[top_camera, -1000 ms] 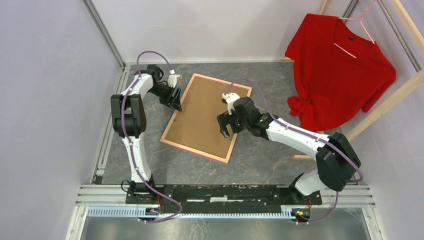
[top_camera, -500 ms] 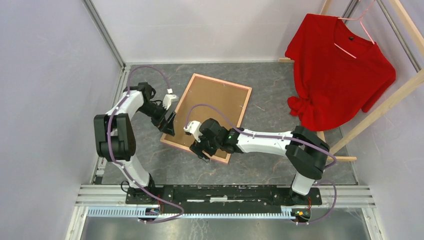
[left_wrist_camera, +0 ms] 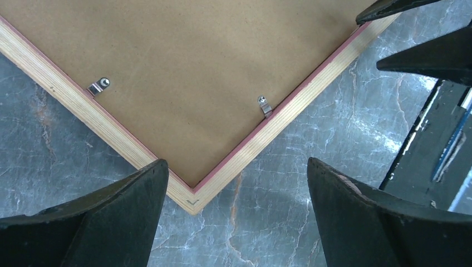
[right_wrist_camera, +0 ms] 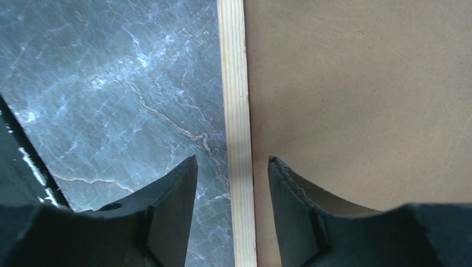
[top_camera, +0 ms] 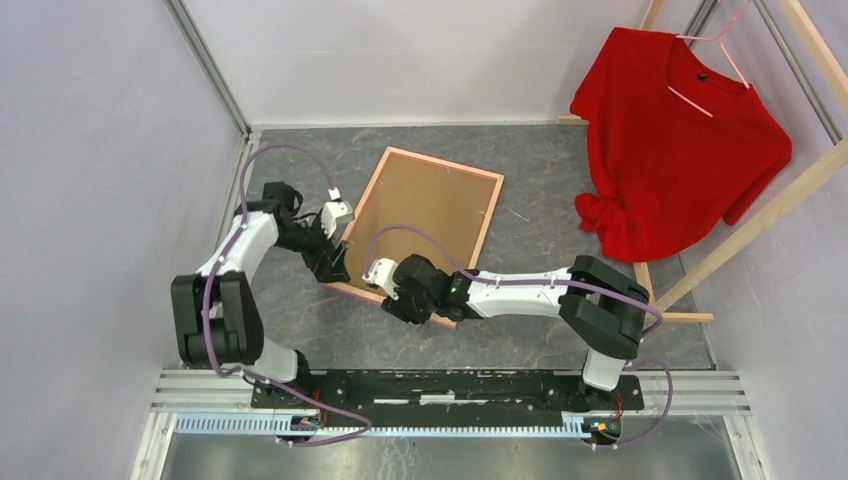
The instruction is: Put the photo into the frame
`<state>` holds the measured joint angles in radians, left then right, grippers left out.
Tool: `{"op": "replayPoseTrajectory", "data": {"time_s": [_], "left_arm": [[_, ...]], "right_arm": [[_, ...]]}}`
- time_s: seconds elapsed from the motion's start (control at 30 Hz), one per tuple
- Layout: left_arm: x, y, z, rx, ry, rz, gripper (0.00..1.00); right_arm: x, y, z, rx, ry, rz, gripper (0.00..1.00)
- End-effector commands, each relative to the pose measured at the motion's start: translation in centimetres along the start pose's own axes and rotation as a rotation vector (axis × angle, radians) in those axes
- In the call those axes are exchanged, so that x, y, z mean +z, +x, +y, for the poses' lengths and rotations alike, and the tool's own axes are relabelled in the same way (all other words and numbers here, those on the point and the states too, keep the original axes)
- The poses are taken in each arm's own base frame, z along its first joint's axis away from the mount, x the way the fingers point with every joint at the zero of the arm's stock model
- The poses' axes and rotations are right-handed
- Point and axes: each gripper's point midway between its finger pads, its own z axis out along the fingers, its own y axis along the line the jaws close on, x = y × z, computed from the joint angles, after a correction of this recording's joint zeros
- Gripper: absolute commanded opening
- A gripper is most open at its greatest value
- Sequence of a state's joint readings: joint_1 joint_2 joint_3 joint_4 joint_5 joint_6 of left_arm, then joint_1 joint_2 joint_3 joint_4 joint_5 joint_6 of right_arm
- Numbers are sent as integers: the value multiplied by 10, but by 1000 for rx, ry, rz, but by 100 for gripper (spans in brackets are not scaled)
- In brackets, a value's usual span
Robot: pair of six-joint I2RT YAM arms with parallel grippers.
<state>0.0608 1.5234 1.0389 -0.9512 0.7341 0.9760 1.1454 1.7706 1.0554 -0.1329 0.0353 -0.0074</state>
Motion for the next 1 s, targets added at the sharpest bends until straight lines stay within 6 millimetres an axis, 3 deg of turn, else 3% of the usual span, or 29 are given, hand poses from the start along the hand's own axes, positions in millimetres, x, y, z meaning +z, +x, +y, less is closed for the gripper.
{"op": "replayPoseTrajectory", "data": {"time_s": [0.0,0.23,0.33,0.43,0.6,0.77,0.97], "left_arm": [[-11,-19,10,169,-115,-92,100],[-9,6,-6,268,-114,-42,100],[-11,14,-7,414,-187,-36,100],[-11,26,-10,566,-250,-13,100],[-14,35,-19,894,-330,22,100],[-18,23,-16,1106,-456,-8,100],[-26,0,-11,1240,-579,-68,100]], "right_arm": [[8,0,-5,-20,37,-16,53],[13,5,-3,-20,31,-2,40],[11,1,-4,-15,37,-11,26],[4,-13,-8,-2,48,-23,13],[-12,-54,-3,32,6,-107,0],[-22,-82,0,88,-53,-155,0],[-38,-99,-6,130,-91,-197,0]]}}
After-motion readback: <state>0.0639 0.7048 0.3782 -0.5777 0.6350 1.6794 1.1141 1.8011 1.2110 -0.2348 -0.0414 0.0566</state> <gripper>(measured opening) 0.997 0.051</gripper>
